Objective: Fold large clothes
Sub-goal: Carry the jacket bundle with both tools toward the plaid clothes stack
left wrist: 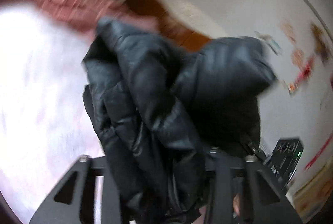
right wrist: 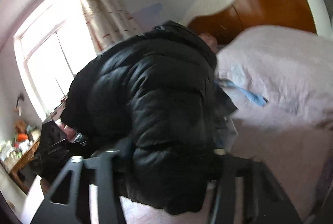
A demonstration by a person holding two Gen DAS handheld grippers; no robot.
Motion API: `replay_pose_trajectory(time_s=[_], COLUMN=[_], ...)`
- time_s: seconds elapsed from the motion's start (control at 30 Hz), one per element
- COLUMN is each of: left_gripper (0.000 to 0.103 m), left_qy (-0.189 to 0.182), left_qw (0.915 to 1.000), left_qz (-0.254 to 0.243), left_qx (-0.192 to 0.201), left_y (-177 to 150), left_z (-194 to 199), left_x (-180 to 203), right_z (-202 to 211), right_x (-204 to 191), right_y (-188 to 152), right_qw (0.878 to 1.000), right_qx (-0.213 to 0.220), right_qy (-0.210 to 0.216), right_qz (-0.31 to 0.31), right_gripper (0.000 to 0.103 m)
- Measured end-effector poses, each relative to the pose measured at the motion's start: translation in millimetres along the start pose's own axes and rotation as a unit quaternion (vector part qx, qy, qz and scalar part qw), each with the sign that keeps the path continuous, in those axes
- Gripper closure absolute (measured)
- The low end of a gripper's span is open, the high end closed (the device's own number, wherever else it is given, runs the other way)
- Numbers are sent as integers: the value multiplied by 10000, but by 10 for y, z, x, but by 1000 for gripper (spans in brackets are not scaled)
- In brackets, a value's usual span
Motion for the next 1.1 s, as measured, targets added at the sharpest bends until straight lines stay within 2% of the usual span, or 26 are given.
replay_pose_trajectory(time_s=[0.1,0.17,0.23,0.33,0.43,0.47,0.53,0.57,0.6,0.67,0.73,0.8,0.87,0.93,0.97,1.0,1.1], left_gripper=[76,76,76,75,74,69,48,28,13,7,7,7,4,0,0,0,0], left_qy=[90,226,303,367,477,587,938,1063,1170,1318,1463,1772,2138,2325,2421,2490,2597], left_qw=[9973,9938,9920,9946,9976,9968,9934,9923,9913,9896,9868,9800,9697,9594,9530,9471,9351], left_qz=[-529,-851,-992,-790,-491,-490,-472,-441,-439,-527,-677,-893,-1026,-1211,-1327,-1451,-1751], left_qx=[501,673,715,562,-44,-228,-465,-450,-405,-210,-134,135,586,1035,1252,1416,1656], left_y=[333,545,761,842,626,473,281,241,229,243,258,329,394,434,462,481,448], left_z=[203,231,164,-46,-397,-467,-589,-596,-580,-495,-417,-254,-22,208,335,453,745], left_x=[280,399,413,264,-32,-88,-296,-368,-417,-461,-440,-376,-295,-194,-137,-80,50], right_z=[177,334,417,301,-8,-96,-320,-395,-435,-425,-382,-312,-204,-75,13,90,409], right_x=[-228,-430,-545,-543,-343,-261,-37,51,128,231,236,238,176,115,80,34,-113], right_y=[135,287,477,689,688,645,484,414,362,313,307,316,333,349,355,369,353], right_qw=[9977,9915,9891,9899,9944,9949,9941,9937,9938,9949,9962,9950,9914,9873,9850,9839,9798], right_qx=[474,952,1175,1114,685,549,226,138,121,223,249,362,600,860,1015,1116,1524], right_qy=[-110,-190,-135,-293,-546,-661,-956,-1013,-1027,-953,-821,-882,-1023,-1102,-1140,-1141,-1037], right_qz=[481,861,879,825,589,526,460,452,417,243,165,284,552,750,801,809,769], right_gripper=[66,66,66,65,64,62,57,52,46,39,28,15,14,11,4,0,0])
Point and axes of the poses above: each gripper's, at about its wrist camera, not at the fingertips, and z roughly against the way its jaws point, x to its right, y to its top, the point moved 9 cm from there along -z, roughly the way its jaws point, and after that the axes turned 15 degrees about -z, right-handed, at the moved point
